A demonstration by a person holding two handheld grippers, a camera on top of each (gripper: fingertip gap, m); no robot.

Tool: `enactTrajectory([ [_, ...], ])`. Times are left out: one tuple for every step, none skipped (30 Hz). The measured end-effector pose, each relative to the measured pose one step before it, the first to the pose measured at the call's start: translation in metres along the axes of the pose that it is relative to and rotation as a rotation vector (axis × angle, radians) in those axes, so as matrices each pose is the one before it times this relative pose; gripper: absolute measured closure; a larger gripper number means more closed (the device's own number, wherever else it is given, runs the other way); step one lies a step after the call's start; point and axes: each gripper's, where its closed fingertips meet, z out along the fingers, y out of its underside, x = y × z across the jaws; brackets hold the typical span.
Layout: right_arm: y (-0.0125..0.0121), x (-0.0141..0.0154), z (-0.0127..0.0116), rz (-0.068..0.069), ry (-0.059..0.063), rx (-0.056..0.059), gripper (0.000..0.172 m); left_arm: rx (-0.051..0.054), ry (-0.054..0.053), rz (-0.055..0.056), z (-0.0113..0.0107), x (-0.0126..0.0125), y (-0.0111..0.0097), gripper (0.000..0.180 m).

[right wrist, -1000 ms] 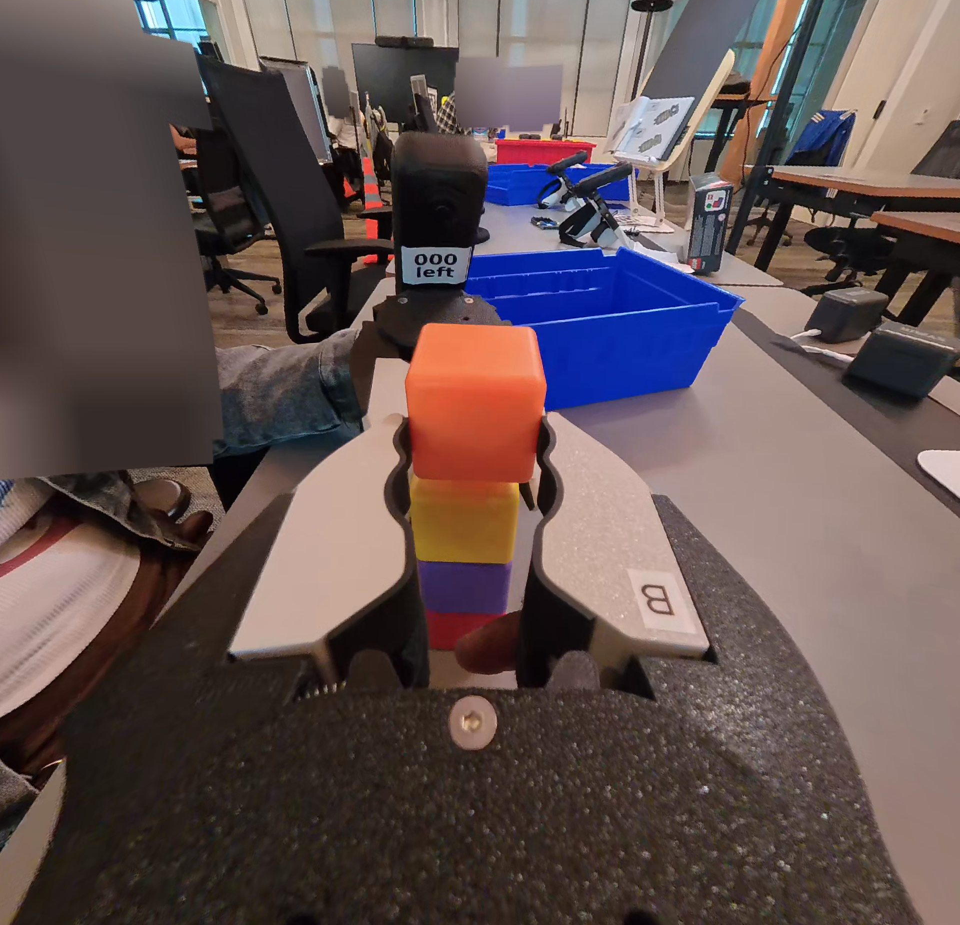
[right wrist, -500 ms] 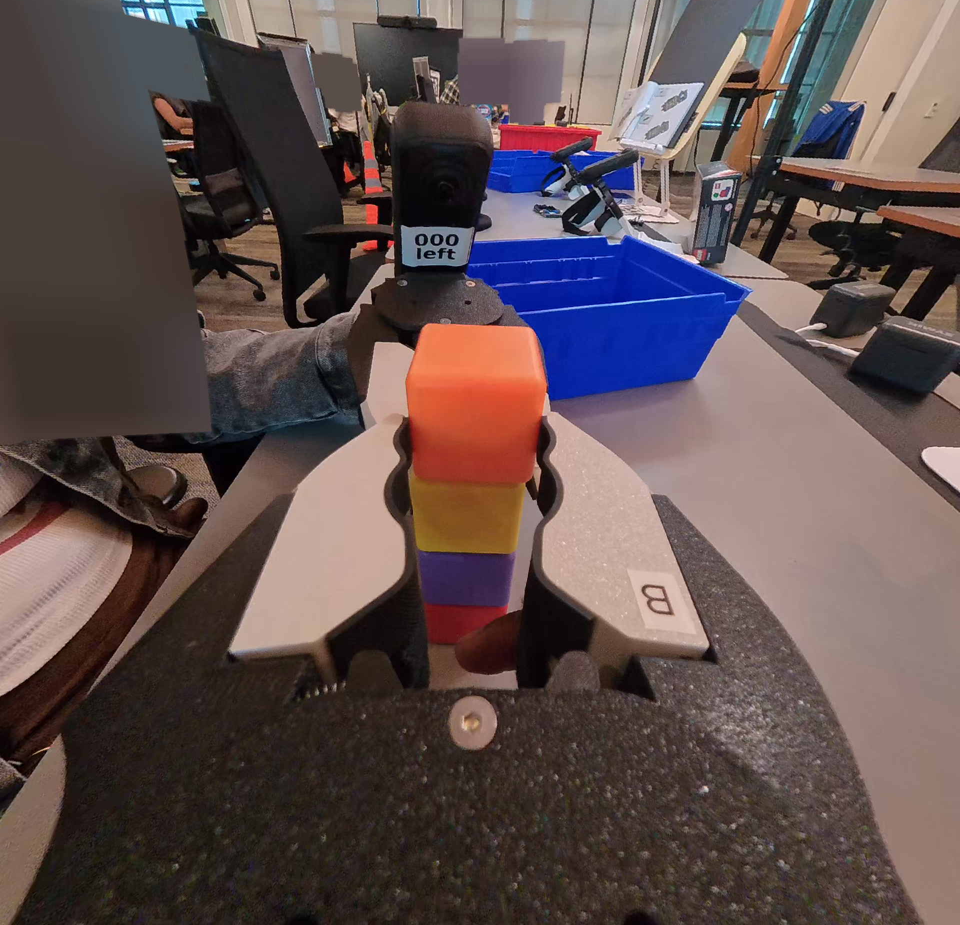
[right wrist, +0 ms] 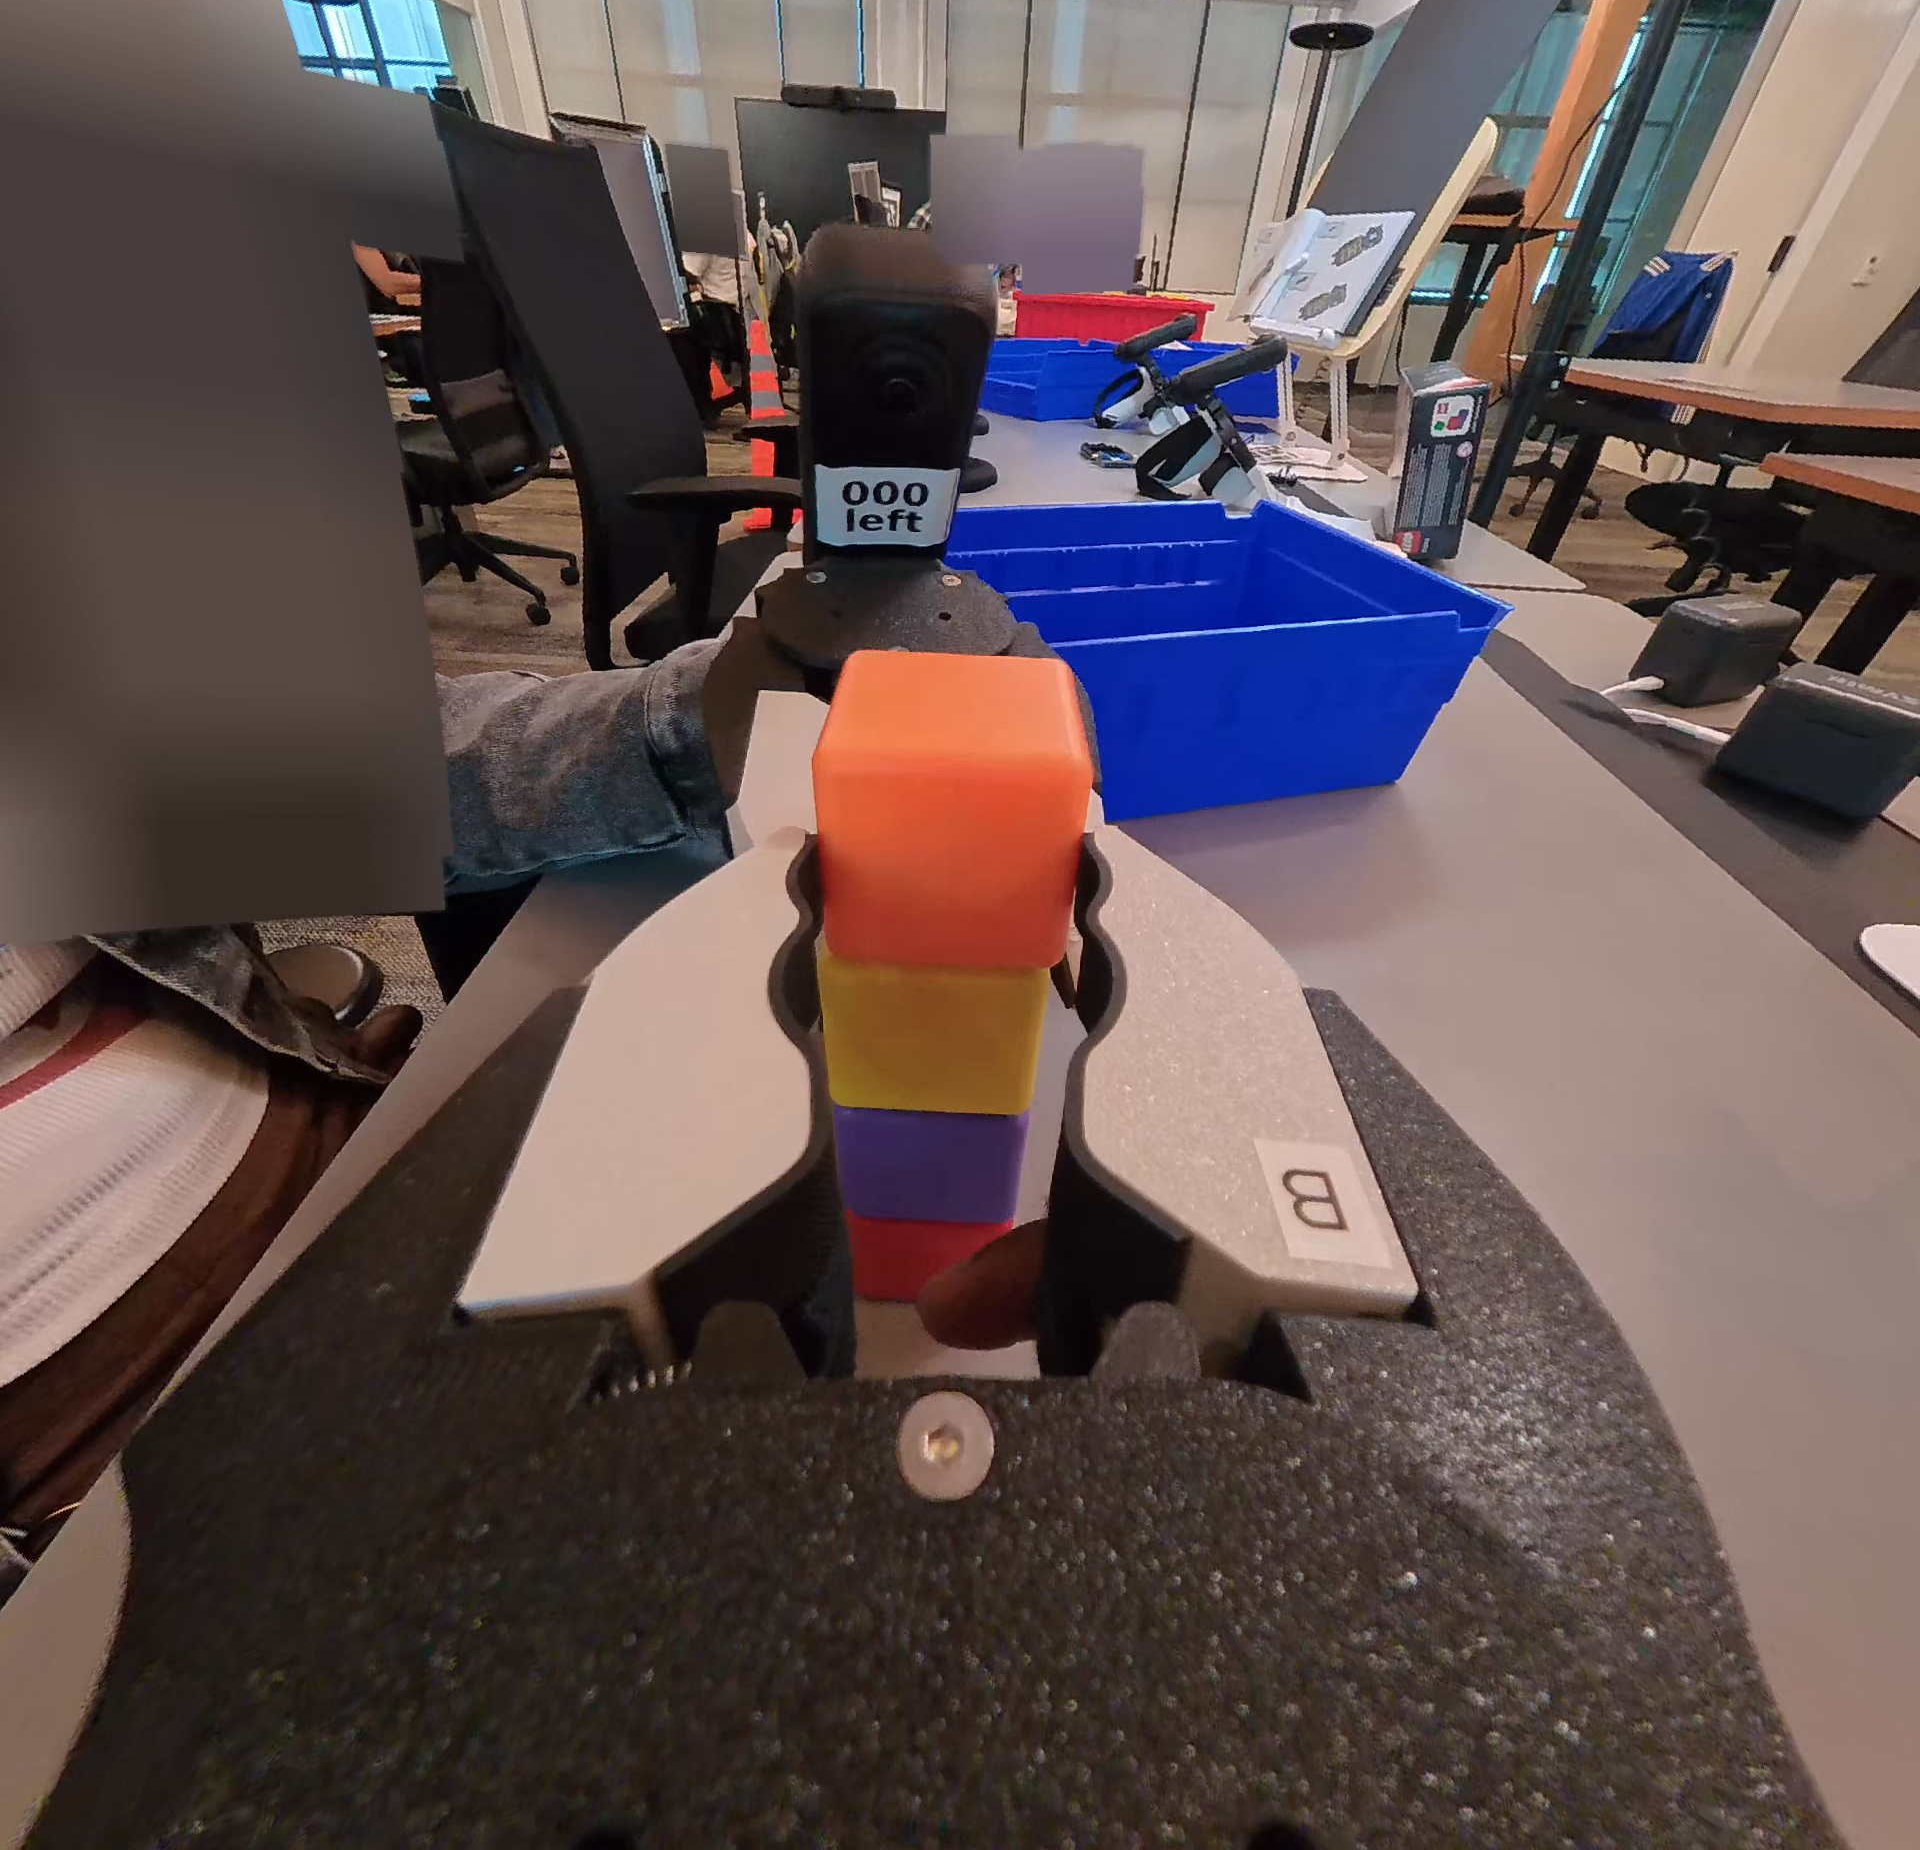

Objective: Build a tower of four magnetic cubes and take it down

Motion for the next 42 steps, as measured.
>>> enactTrajectory([
  [-0.00111, -0.00086, -0.00005, -0.0006, -0.0053, 0.0113, 0.124, -0.0013, 0.0039, 0.0001, -0.00028, 0.00049, 0.00001, 0.129],
  [-0.00290, -0.00125, -0.00042, 0.0038, -0.0094, 0.0232, 0.115, 0.0021, 0.0069, -0.0034, -0.00037, 0.00070, -0.00079, 0.127],
  [-0.00275, -0.00121, -0.00088, 0.0072, -0.0090, 0.0196, 0.103, 0.0103, 0.0178, -0.0027, -0.00109, 0.00221, -0.00197, 0.117],
  [-0.00038, -0.00212, -0.00138, 0.0060, -0.0134, 0.0055, 0.091, 0.0055, 0.0233, -0.0010, -0.00163, 0.00303, -0.00121, 0.107],
  [0.00236, -0.00306, -0.00147, 0.0040, -0.0177, -0.0074, 0.082, -0.0107, 0.0277, 0.0025, -0.00197, 0.00342, 0.00174, 0.096],
  [0.00554, -0.00227, -0.00123, 0.0041, -0.0116, -0.0214, 0.076, -0.0358, 0.0200, 0.0021, -0.00211, 0.00218, 0.00642, 0.084],
  [0.00890, 0.00001, -0.00062, 0.0049, 0.0021, -0.0405, 0.073, -0.0619, 0.0050, 0.0033, -0.00213, -0.00018, 0.01062, 0.073],
  [0.01143, 0.00173, 0.00034, 0.0074, 0.0103, -0.0606, 0.071, -0.0706, -0.0101, 0.0065, -0.00194, -0.00239, 0.01193, 0.068],
  [0.01209, 0.00191, 0.00118, 0.0120, 0.0090, -0.0699, 0.070, -0.0604, -0.0115, 0.0066, -0.00132, -0.00237, 0.01058, 0.066],
  [0.01107, 0.00120, 0.00193, 0.0137, 0.0030, -0.0660, 0.070, -0.0445, -0.0080, 0.0011, -0.00059, -0.00142, 0.00762, 0.064],
  [0.00945, 0.00100, 0.00200, 0.0092, 0.0033, -0.0566, 0.071, -0.0335, -0.0007, -0.0046, -0.00008, -0.00015, 0.00529, 0.064],
  [0.00842, 0.00170, 0.00185, 0.0022, 0.0092, -0.0498, 0.073, -0.0288, -0.0052, -0.0040, 0.00009, -0.00091, 0.00426, 0.065],
  [0.00857, 0.00177, 0.00139, 0.0015, 0.0116, -0.0506, 0.076, -0.0268, -0.0068, 0.0002, 0.00054, -0.00114, 0.00414, 0.066],
  [0.00840, 0.00139, 0.00094, 0.0044, 0.0087, -0.0489, 0.077, -0.0206, 0.0001, -0.0015, 0.00131, 0.00002, 0.00344, 0.067],
  [0.00642, 0.00084, 0.00061, 0.0068, 0.0035, -0.0352, 0.078, -0.0222, 0.0025, 0.0006, 0.00178, 0.00039, 0.00357, 0.068],
  [0.00461, 0.00054, 0.00027, 0.0073, 0.0011, -0.0219, 0.081, -0.0266, -0.0046, 0.0036, 0.00222, -0.00040, 0.00402, 0.069],
  [0.00416, 0.00042, 0.00008, 0.0052, -0.0001, -0.0196, 0.085, -0.0295, -0.0035, 0.0062, 0.00231, -0.00029, 0.00443, 0.069],
  [0.00387, 0.00026, 0.00005, 0.0051, -0.0004, -0.0188, 0.087, -0.0201, 0.0010, 0.0069, 0.00192, 0.00047, 0.00297, 0.069],
  [0.00267, 0.00050, 0.00006, 0.0049, 0.0014, -0.0130, 0.087, -0.0061, 0.0037, 0.0061, 0.00142, 0.00081, 0.00094, 0.069],
  [0.00099, 0.00005, -0.00021, 0.0029, -0.0012, -0.0032, 0.088, 0.0019, 0.0039, 0.0055, 0.00065, 0.00089, -0.00040, 0.070],
  [-0.00088, -0.00060, -0.00047, 0.0008, -0.0047, 0.0072, 0.087, 0.0079, 0.0015, 0.0059, 0.00000, 0.00050, -0.00146, 0.070],
  [-0.00228, -0.00082, -0.00089, -0.0022, -0.0032, 0.0148, 0.086, 0.0123, 0.0014, 0.0045, -0.00067, 0.00044, -0.00213, 0.071],
  [-0.00361, -0.00046, -0.00146, -0.0055, -0.0005, 0.0206, 0.085, 0.0156, 0.0010, 0.0028, -0.00096, 0.00038, -0.00254, 0.071],
  [-0.00511, -0.00083, -0.00184, -0.0059, -0.0022, 0.0290, 0.083, 0.0192, -0.0021, 0.0030, -0.00130, -0.00017, -0.00335, 0.072],
  [-0.00689, -0.00065, -0.00246, -0.0056, -0.0004, 0.0386, 0.081, 0.0239, -0.0039, 0.0013, -0.00143, -0.00043, -0.00416, 0.073],
  [-0.00776, -0.00016, -0.00278, -0.0066, 0.0024, 0.0441, 0.080, 0.0274, 0.0000, -0.0017, -0.00174, -0.00008, -0.00466, 0.075],
  [-0.00803, 0.00009, -0.00289, -0.0077, 0.0043, 0.0452, 0.079, 0.0280, 0.0040, -0.0027, -0.00191, 0.00044, -0.00479, 0.077],
  [-0.00817, 0.00024, -0.00285, -0.0081, 0.0053, 0.0461, 0.079, 0.0290, -0.0003, -0.0046, -0.00216, -0.00032, -0.00493, 0.079],
  [-0.00812, 0.00003, -0.00267, -0.0076, 0.0035, 0.0458, 0.079, 0.0315, -0.0018, -0.0057, -0.00213, -0.00057, -0.00540, 0.081],
  [-0.00781, -0.00071, -0.00241, -0.0065, -0.0005, 0.0430, 0.078, 0.0345, 0.0020, -0.0056, -0.00226, 0.00005, -0.00572, 0.081],
  [-0.00763, -0.00066, -0.00212, -0.0050, -0.0003, 0.0407, 0.078, 0.0387, 0.0023, -0.0053, -0.00228, 0.00024, -0.00648, 0.082],
  [-0.00739, -0.00039, -0.00187, -0.0024, 0.0004, 0.0402, 0.076, 0.0419, 0.0023, -0.0047, -0.00233, 0.00028, -0.00694, 0.083],
  [-0.00708, -0.00015, -0.00161, 0.0003, 0.0006, 0.0375, 0.075, 0.0452, 0.0019, -0.0033, -0.00232, 0.00022, -0.00771, 0.083],
  [-0.00622, -0.00001, -0.00117, 0.0013, -0.0002, 0.0337, 0.074, 0.0487, 0.0006, -0.0019, -0.00247, 0.00018, -0.00824, 0.084],
  [-0.00571, 0.00028, -0.00110, 0.0018, 0.0019, 0.0319, 0.074, 0.0501, 0.0006, -0.0005, -0.00226, 0.00031, -0.00839, 0.084],
  [-0.00524, 0.00060, -0.00087, 0.0028, 0.0029, 0.0296, 0.074, 0.0494, -0.0031, 0.0019, -0.00234, -0.00028, -0.00823, 0.086],
  [-0.00483, 0.00027, -0.00090, 0.0034, -0.0004, 0.0281, 0.073, 0.0468, -0.0089, 0.0052, -0.00225, -0.00096, -0.00769, 0.087],
  [-0.00487, 0.00008, -0.00090, 0.0037, -0.0006, 0.0278, 0.072, 0.0418, -0.0079, 0.0058, -0.00216, -0.00079, -0.00692, 0.088],
  [-0.00520, -0.00018, -0.00088, 0.0029, -0.0014, 0.0290, 0.072, 0.0386, -0.0018, 0.0030, -0.00208, 0.00008, -0.00653, 0.087],
  [-0.00547, -0.00103, -0.00093, 0.0030, -0.0063, 0.0311, 0.072, 0.0410, 0.0002, -0.0017, -0.00168, 0.00023, -0.00665, 0.087],
  [-0.00500, -0.00142, -0.00094, 0.0024, -0.0077, 0.0276, 0.072, 0.0404, 0.0006, -0.0073, -0.00142, 0.00003, -0.00628, 0.086],
  [-0.00351, -0.00067, -0.00088, 0.0005, -0.0023, 0.0178, 0.072, 0.0330, 0.0032, -0.0116, -0.00116, 0.00012, -0.00518, 0.085],
])
